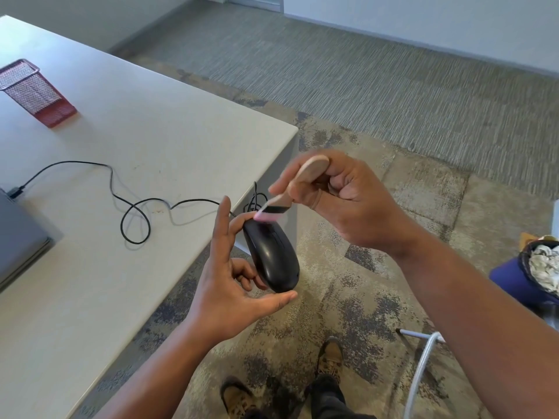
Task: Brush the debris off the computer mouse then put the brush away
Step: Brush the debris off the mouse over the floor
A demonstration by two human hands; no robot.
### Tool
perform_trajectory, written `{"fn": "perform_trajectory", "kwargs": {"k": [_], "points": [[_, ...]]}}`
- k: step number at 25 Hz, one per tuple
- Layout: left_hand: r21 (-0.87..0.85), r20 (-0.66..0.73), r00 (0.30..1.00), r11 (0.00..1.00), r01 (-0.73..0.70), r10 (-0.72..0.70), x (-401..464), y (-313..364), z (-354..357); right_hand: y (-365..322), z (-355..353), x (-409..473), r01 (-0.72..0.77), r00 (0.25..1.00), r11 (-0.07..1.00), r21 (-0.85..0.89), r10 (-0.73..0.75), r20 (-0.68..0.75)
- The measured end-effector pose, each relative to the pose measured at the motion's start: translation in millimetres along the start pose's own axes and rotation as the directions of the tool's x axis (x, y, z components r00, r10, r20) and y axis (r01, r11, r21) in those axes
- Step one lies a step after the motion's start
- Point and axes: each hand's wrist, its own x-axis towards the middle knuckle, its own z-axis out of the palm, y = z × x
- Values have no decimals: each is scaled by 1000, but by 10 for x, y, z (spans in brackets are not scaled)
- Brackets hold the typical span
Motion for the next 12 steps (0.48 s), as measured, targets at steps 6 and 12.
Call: {"fn": "perform_trajectory", "kwargs": {"k": [6, 12], "points": [[20, -18, 1000, 1000, -17, 17, 14, 11, 23, -44, 233, 43, 1, 985, 946, -324, -56, -162], [31, -7, 1000, 999, -20, 20, 0, 23, 29, -57, 104, 104, -161, 982, 936, -312, 122, -141]]}}
